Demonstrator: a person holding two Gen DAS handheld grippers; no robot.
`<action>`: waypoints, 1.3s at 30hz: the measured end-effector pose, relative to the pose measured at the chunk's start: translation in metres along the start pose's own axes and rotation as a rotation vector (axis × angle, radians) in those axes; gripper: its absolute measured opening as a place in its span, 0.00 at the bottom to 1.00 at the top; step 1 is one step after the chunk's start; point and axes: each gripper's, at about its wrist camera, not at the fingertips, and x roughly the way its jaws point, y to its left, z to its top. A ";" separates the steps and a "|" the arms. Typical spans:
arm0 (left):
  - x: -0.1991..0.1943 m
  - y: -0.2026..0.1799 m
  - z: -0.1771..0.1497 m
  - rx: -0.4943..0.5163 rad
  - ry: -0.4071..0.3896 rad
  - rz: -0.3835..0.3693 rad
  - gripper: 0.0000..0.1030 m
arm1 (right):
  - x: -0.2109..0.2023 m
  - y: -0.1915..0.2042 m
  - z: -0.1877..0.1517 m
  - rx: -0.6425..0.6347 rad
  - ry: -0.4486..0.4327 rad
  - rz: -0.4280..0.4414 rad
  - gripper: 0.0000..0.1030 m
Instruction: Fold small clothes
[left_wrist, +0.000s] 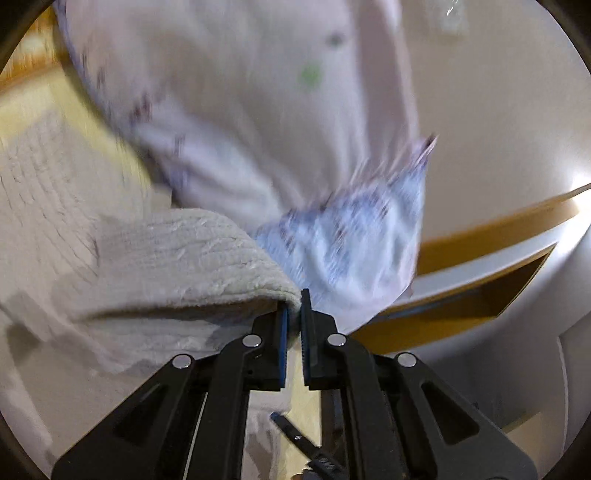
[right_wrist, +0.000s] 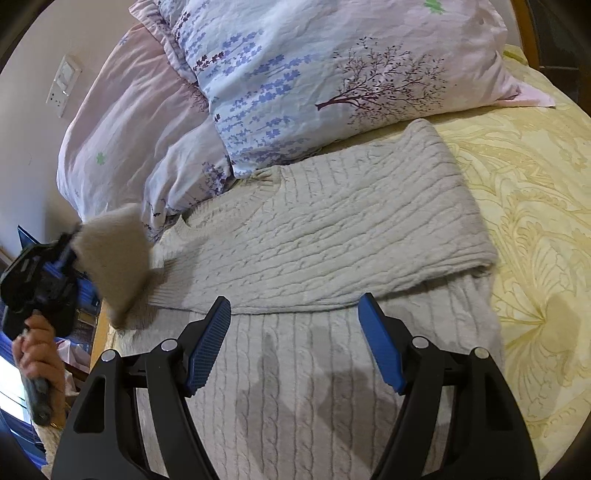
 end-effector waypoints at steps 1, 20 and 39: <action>0.015 0.004 -0.007 -0.002 0.030 0.025 0.05 | -0.001 -0.001 0.000 -0.003 -0.001 -0.004 0.71; -0.047 0.043 -0.003 0.327 0.152 0.476 0.44 | 0.013 0.112 -0.012 -0.477 -0.029 -0.004 0.63; -0.059 0.096 0.012 0.230 0.163 0.507 0.24 | 0.108 0.228 -0.070 -0.980 -0.066 -0.202 0.06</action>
